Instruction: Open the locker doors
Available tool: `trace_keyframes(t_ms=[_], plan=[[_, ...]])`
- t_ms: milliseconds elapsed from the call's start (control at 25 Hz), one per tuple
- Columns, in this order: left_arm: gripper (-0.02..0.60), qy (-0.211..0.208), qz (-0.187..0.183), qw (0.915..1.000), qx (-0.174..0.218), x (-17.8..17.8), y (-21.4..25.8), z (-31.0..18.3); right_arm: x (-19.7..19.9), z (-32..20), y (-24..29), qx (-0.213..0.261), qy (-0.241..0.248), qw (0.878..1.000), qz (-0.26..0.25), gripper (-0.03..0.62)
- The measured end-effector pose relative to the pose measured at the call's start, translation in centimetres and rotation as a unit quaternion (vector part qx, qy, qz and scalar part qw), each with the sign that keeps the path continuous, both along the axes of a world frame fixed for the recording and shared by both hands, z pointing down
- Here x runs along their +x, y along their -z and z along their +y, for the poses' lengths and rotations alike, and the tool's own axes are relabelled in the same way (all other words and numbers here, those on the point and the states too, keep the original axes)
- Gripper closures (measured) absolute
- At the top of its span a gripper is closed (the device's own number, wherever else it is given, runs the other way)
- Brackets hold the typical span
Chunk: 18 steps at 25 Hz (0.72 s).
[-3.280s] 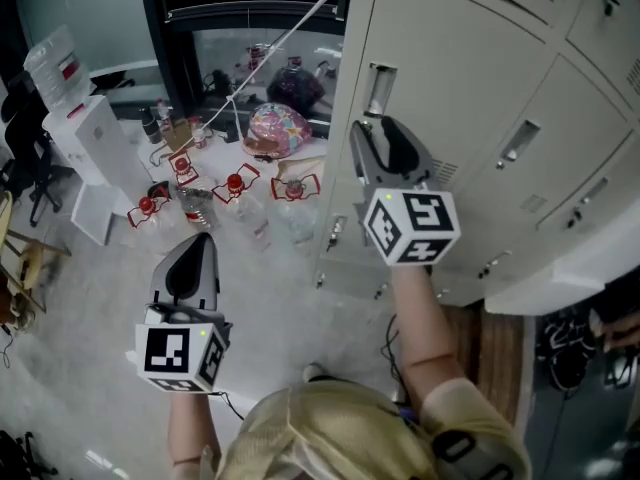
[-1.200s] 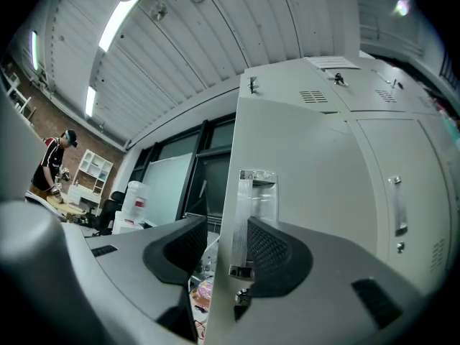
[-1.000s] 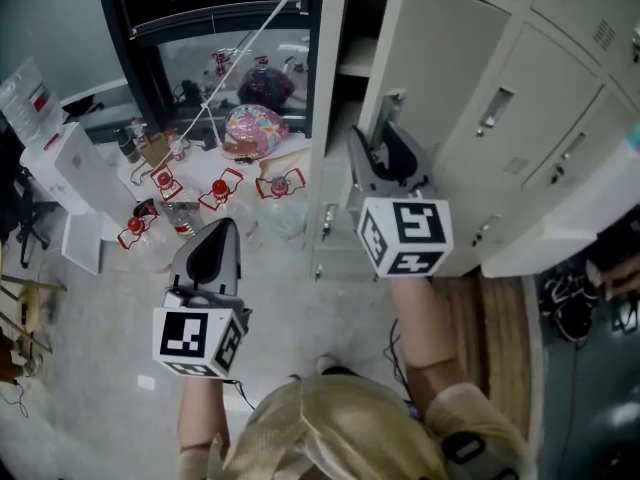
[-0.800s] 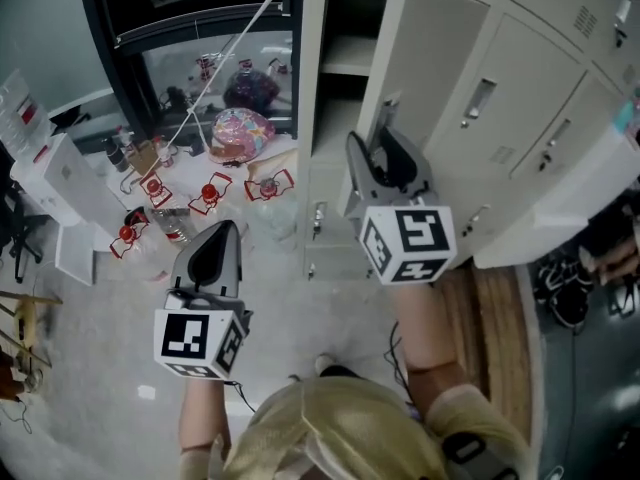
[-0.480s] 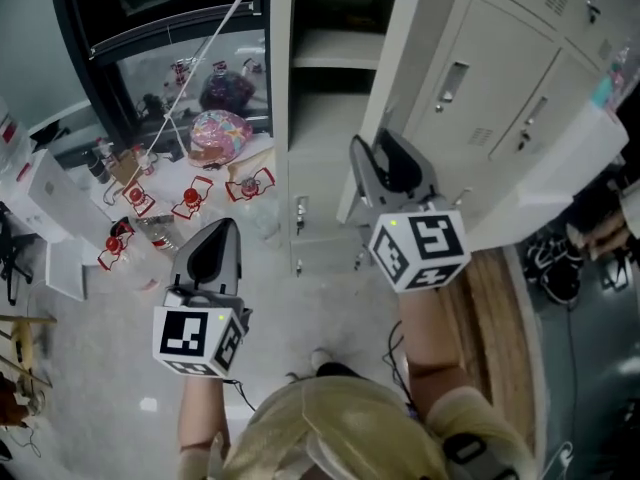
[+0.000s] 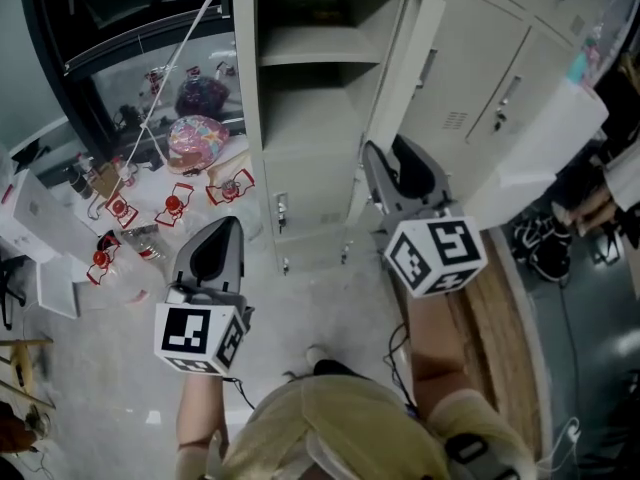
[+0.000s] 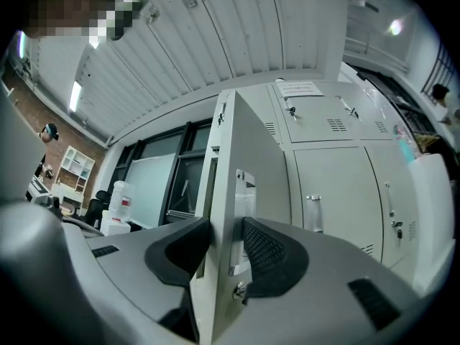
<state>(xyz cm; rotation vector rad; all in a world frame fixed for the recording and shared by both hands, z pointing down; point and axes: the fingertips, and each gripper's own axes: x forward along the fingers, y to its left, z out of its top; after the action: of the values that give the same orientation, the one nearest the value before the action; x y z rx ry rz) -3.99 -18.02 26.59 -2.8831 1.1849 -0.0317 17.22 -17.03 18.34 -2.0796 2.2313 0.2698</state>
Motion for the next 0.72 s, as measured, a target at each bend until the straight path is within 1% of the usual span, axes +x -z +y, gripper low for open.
trace_keyframes(t_ms=[160, 400, 720], plan=[[0.577, -0.012, 0.002, 0.9999, -0.002, 0.7, -0.1, 0.0, 1.4, 1.3, 0.1, 0.004, -0.019, 1.000, 0.001, 0.456], [0.578, -0.028, 0.003, 0.9996, -0.007, 1.9, -0.2, 0.1, 3.3, 3.2, 0.1, 0.011, -0.055, 0.998, 0.018, 0.466], [0.578, -0.039, 0.011, 0.9992, -0.007, 2.8, -0.1, 0.0, 6.1, 5.3, -0.4, 0.005, -0.100, 0.995, 0.013, 0.470]])
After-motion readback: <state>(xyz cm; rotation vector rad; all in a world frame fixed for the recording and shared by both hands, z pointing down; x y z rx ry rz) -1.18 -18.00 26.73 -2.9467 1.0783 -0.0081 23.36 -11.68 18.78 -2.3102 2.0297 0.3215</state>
